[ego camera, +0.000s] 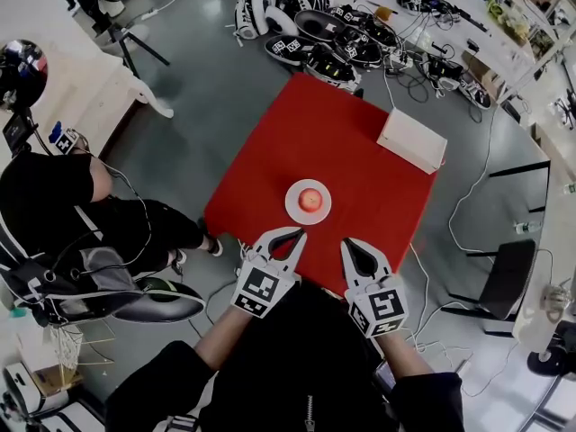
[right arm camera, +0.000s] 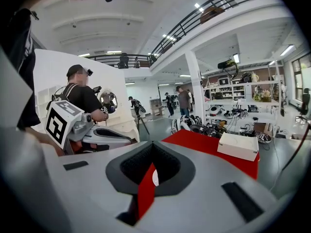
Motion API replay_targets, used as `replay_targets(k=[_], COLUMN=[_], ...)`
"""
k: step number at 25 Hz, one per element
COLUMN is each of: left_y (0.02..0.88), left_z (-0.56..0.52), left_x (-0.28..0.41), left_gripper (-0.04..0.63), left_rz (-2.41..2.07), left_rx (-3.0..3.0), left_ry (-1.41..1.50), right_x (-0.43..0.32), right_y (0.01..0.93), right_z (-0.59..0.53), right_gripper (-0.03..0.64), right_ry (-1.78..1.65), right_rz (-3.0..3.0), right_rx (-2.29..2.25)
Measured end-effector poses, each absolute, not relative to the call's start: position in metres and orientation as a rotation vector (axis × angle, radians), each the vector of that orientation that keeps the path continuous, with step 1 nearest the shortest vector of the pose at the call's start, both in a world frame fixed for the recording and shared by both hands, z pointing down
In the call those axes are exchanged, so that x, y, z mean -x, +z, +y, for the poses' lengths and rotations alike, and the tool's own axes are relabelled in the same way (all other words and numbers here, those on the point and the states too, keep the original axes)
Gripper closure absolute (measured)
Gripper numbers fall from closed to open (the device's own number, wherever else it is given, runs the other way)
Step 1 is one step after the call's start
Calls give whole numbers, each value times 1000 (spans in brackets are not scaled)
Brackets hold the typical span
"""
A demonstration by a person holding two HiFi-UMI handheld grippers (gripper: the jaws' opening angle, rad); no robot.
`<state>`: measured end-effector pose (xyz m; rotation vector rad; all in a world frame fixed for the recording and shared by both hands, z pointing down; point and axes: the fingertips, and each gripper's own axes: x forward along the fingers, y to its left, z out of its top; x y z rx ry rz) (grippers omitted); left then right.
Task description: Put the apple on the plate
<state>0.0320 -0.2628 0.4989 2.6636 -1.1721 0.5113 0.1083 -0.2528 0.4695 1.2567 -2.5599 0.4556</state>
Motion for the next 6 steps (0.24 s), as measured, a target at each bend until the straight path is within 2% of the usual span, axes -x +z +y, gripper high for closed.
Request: replay_targets(k=[6], left_y=[503], left_z=[-261], left_x=[-36], left_gripper=[589], left_rz=[-1167], left_rx=[-2651], left_ry=[530], right_x=[-111], right_y=[470], right_z=[-252], right_gripper=[606], right_ry=[457], right_rz=[-2562], right_rx=[-1242])
